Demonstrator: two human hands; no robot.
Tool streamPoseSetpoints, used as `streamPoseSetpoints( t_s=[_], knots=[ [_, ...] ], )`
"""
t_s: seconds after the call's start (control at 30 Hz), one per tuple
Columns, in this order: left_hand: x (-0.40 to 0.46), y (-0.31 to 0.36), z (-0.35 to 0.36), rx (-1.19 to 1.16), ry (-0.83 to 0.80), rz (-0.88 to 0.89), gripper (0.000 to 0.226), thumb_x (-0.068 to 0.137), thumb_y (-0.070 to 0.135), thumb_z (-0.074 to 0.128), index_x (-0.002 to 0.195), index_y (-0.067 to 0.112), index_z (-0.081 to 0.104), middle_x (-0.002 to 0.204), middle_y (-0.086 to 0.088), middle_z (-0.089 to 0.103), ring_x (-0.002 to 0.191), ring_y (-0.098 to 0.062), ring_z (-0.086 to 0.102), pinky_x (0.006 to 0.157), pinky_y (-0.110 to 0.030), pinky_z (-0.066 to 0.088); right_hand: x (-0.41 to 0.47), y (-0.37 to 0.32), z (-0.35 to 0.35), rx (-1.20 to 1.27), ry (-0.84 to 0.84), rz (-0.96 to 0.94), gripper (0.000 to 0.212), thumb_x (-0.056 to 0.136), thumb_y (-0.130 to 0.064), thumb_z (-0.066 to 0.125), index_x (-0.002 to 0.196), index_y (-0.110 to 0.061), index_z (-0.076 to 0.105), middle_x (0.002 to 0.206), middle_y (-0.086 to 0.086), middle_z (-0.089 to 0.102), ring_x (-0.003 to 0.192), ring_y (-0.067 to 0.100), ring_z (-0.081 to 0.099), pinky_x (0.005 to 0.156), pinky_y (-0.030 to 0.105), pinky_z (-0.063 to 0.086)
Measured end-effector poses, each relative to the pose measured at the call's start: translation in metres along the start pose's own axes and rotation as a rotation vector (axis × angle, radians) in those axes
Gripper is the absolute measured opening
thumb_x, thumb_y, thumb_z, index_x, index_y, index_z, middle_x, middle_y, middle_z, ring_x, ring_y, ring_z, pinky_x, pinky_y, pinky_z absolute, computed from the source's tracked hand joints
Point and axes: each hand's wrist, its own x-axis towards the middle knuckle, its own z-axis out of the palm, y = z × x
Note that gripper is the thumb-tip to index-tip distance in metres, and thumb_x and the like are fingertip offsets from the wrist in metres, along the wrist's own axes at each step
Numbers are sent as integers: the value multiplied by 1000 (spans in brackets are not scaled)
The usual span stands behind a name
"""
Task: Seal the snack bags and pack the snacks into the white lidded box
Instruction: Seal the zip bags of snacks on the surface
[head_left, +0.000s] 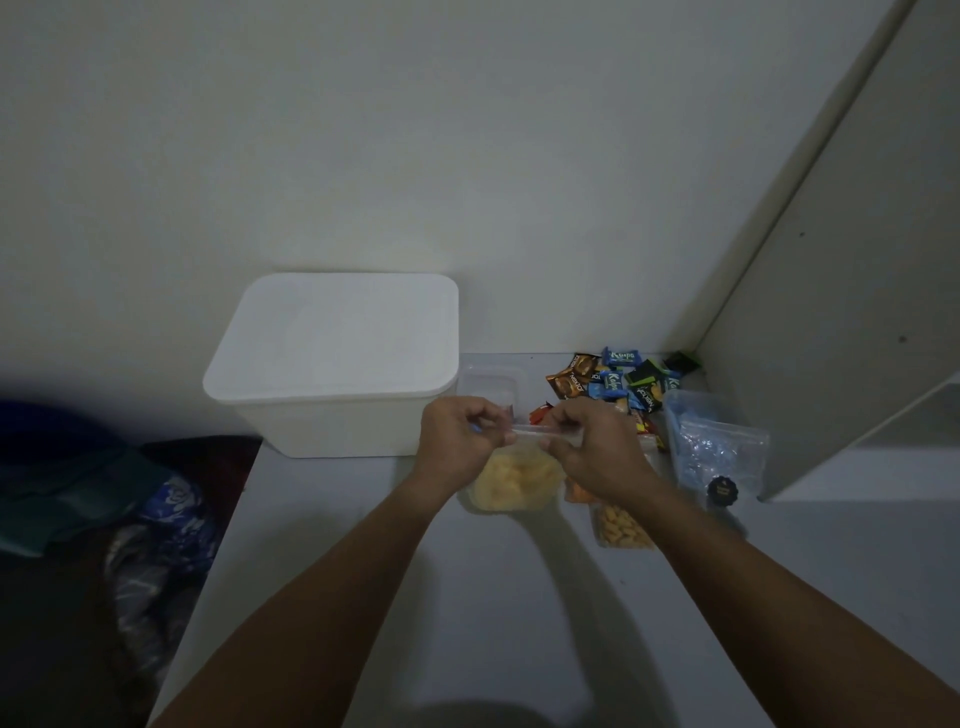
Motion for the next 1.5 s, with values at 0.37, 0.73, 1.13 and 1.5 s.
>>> streamPoseSetpoints(
  t_s=[0.37, 0.73, 1.13, 1.5],
  knots=[
    [0, 2, 0, 22, -45, 18, 14, 69, 1, 80, 82, 4, 76, 87, -4, 73, 72, -3, 63, 66, -2, 44, 1, 0, 0, 92, -36, 31, 10, 77, -21, 77, 86, -17, 74, 81, 0, 72, 77, 16, 64, 72, 37, 54],
    [-1, -5, 0, 0, -52, 21, 11, 67, 7, 83, 74, 8, 75, 82, -6, 71, 78, -3, 64, 77, -24, 53, 3, -1, -5, 146, -75, 109, 9, 78, -18, 77, 87, -16, 75, 82, 1, 72, 80, 17, 64, 72, 34, 54],
    [5, -6, -18, -179, -39, -109, 14, 70, 1, 79, 70, 14, 74, 70, 13, 73, 58, 5, 63, 61, -9, 48, 4, 9, -20, 135, -50, 155, 9, 74, -19, 80, 80, -15, 74, 71, -1, 69, 62, 8, 59, 59, 27, 52],
    [7, -10, -16, -171, 49, -186, 16, 61, 5, 86, 62, 7, 71, 60, 1, 67, 52, 0, 61, 54, -12, 47, 10, 14, -24, 118, -74, 189, 12, 75, -12, 79, 70, -18, 70, 62, -12, 62, 57, 2, 58, 56, 18, 46]
  ],
)
